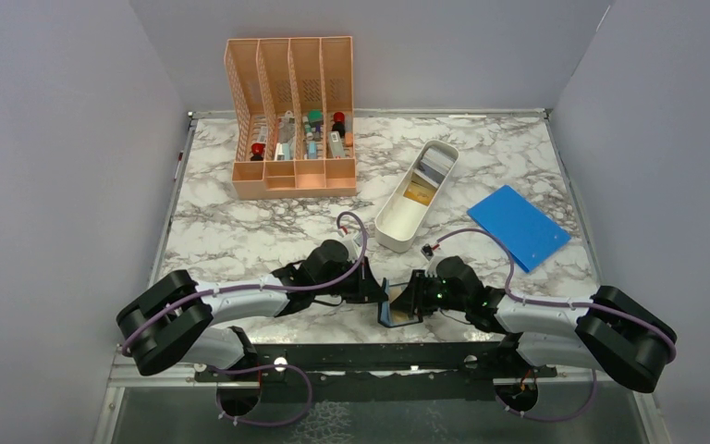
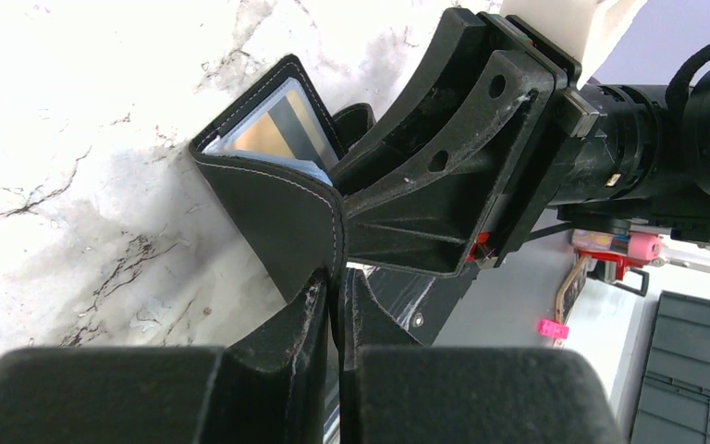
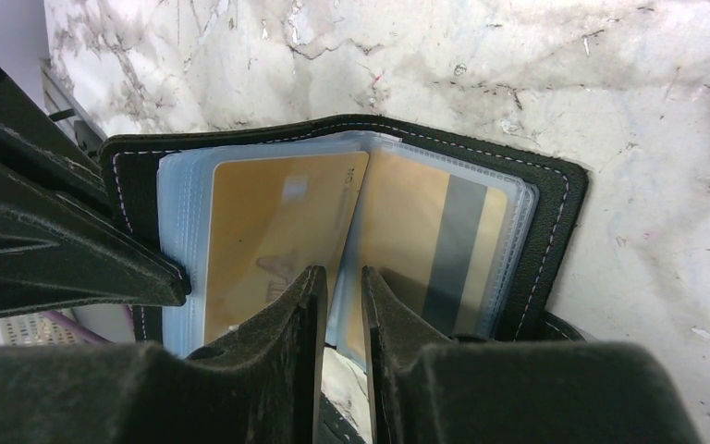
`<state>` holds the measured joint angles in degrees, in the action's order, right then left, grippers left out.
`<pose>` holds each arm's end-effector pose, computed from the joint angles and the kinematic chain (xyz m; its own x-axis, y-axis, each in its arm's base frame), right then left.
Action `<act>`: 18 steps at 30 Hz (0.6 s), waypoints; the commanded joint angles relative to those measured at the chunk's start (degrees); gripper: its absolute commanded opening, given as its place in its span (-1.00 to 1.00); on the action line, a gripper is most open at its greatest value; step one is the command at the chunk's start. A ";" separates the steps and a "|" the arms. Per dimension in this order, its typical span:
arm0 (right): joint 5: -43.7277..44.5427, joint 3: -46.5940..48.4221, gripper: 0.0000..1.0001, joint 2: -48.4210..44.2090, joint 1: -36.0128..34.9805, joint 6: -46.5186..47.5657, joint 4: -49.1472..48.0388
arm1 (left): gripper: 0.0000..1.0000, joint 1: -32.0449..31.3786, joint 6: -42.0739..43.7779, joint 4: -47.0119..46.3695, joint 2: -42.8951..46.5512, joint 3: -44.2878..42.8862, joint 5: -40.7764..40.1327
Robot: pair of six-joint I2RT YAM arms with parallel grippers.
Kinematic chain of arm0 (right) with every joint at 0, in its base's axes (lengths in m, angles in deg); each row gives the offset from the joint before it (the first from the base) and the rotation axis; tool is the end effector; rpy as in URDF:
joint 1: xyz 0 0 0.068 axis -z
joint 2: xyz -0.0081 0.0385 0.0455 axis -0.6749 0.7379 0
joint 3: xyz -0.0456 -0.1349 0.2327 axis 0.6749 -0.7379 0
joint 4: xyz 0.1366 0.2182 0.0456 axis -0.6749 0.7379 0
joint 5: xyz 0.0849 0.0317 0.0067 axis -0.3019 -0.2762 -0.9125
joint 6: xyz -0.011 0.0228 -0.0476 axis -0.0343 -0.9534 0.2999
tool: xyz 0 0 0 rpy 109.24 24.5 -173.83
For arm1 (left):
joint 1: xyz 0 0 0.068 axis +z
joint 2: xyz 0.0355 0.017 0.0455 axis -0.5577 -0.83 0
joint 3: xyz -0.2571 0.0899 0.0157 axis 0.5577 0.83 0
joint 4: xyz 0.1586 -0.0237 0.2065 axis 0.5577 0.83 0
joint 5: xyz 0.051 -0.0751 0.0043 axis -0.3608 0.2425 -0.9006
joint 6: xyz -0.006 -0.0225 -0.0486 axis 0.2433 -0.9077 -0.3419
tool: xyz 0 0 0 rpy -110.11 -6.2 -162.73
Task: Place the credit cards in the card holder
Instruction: Turn over the card slot in the card holder.
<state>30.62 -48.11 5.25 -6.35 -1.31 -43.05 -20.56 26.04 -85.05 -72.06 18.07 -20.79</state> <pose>0.1204 0.1490 0.1233 -0.8843 0.1024 -0.4555 -0.2832 0.6581 0.6977 0.1382 -0.2117 0.1684 -0.9237 -0.0346 -0.3815 0.3036 0.5411 -0.7842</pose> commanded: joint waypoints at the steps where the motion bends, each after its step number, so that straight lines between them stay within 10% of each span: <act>1: -0.41 -0.67 -0.47 0.72 -0.42 0.15 1.23 | -0.84 -0.39 -0.01 -5.07 -0.36 -0.06 2.86; 7: -0.32 -0.62 -0.47 0.61 -0.42 0.15 1.30 | -0.66 -0.48 -0.10 -5.12 -0.59 -0.01 2.85; 18: -0.45 -0.48 -0.46 0.48 -0.42 0.24 1.44 | -0.99 -0.47 0.03 -5.20 -1.57 -0.06 2.70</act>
<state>30.57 -48.11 5.25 -6.35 -1.31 -43.05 -20.60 26.04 -86.67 -73.02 18.07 -20.09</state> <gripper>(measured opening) 0.265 0.027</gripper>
